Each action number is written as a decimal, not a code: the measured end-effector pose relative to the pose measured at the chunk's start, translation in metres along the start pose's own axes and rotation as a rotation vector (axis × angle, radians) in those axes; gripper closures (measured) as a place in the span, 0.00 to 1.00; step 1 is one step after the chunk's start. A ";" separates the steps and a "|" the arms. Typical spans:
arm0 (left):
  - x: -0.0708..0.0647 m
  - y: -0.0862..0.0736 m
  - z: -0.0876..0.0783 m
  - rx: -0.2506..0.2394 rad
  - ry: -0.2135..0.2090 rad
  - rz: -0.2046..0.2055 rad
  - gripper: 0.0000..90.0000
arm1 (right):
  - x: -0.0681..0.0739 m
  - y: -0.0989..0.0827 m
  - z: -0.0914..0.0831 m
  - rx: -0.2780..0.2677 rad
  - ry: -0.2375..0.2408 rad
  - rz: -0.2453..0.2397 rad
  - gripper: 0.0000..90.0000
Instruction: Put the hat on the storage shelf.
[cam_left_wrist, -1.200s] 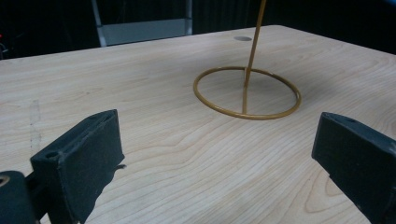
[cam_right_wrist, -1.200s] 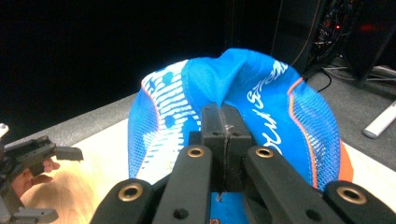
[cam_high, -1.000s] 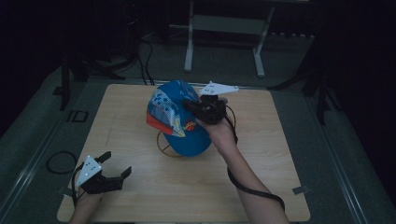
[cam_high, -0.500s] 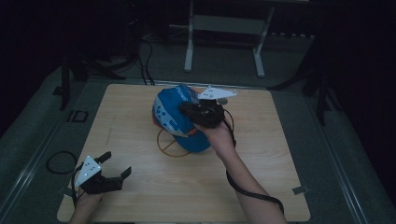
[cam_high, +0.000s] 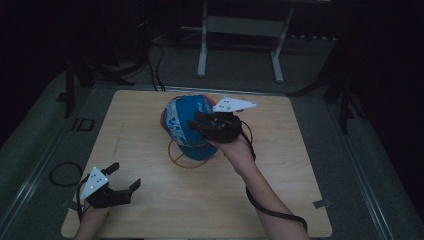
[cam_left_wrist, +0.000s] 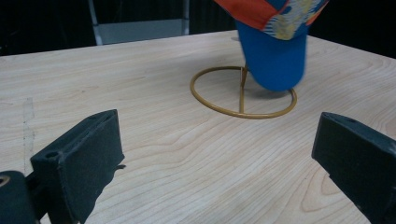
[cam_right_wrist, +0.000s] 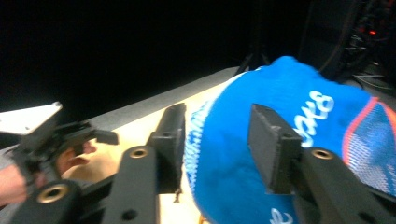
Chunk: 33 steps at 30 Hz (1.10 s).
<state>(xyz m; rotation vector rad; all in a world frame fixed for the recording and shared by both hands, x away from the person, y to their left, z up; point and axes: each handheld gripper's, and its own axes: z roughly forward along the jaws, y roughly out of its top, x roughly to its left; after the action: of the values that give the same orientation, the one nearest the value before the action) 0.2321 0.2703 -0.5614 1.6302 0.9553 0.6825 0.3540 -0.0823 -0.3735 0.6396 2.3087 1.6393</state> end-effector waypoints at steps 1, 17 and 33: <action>0.000 0.000 0.000 0.003 0.000 0.003 0.02 | 0.002 -0.001 -0.001 0.003 0.009 -0.005 0.54; -0.001 -0.001 0.001 0.004 -0.008 0.009 0.02 | 0.022 -0.052 0.000 0.068 0.177 -0.050 0.18; -0.002 -0.002 0.001 0.009 -0.012 0.013 0.02 | 0.020 -0.096 -0.005 0.122 0.207 -0.103 0.16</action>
<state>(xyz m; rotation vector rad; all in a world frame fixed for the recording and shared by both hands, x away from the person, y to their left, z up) 0.2320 0.2684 -0.5637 1.6478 0.9415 0.6777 0.3140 -0.1033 -0.4602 0.3824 2.5567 1.5948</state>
